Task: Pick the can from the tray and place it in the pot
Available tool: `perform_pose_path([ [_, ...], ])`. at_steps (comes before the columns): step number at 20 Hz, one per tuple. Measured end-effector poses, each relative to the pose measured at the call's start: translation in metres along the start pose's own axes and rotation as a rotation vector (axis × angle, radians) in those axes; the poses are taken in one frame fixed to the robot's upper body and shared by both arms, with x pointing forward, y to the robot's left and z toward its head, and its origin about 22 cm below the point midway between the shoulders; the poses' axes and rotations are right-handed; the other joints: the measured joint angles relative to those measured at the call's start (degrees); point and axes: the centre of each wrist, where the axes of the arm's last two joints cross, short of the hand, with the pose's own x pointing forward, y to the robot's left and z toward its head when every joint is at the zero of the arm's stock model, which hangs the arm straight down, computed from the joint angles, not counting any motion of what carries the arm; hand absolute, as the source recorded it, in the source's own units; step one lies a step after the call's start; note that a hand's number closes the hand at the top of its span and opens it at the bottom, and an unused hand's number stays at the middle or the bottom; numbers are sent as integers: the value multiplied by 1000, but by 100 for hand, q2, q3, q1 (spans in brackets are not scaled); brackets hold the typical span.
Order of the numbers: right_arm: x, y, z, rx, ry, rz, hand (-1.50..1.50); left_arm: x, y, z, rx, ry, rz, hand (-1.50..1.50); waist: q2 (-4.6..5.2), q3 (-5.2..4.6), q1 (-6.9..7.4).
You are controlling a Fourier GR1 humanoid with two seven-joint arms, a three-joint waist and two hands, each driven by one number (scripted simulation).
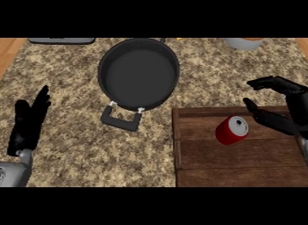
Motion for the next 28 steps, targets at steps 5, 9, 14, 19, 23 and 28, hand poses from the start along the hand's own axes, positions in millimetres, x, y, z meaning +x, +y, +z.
perform_pose_path([
  [5, 13, 50, 28, -74, -155, 70, -150, -5, 25, 1, 40, 79, -57, 0, -7, 27, -93],
  [9, 41, 50, 38, -53, -189, 167, -150, -4, 24, 5, 54, 99, -77, 0, -5, 31, -109],
  [14, 71, 25, 49, 52, -99, 389, -150, -5, 34, 4, 68, 120, -86, 0, -16, 21, -181],
  [19, 107, 12, 54, 180, 28, 578, -150, -2, 35, 3, 66, 116, -88, 0, -9, 18, -154],
  [23, 129, 12, 57, 328, 151, 691, -150, -2, 32, 2, 55, 109, -89, 0, 5, 14, -106],
  [28, 150, 17, 53, 471, 266, 743, -150, 1, 25, 0, 45, 101, -89, 0, 21, 23, -54],
])
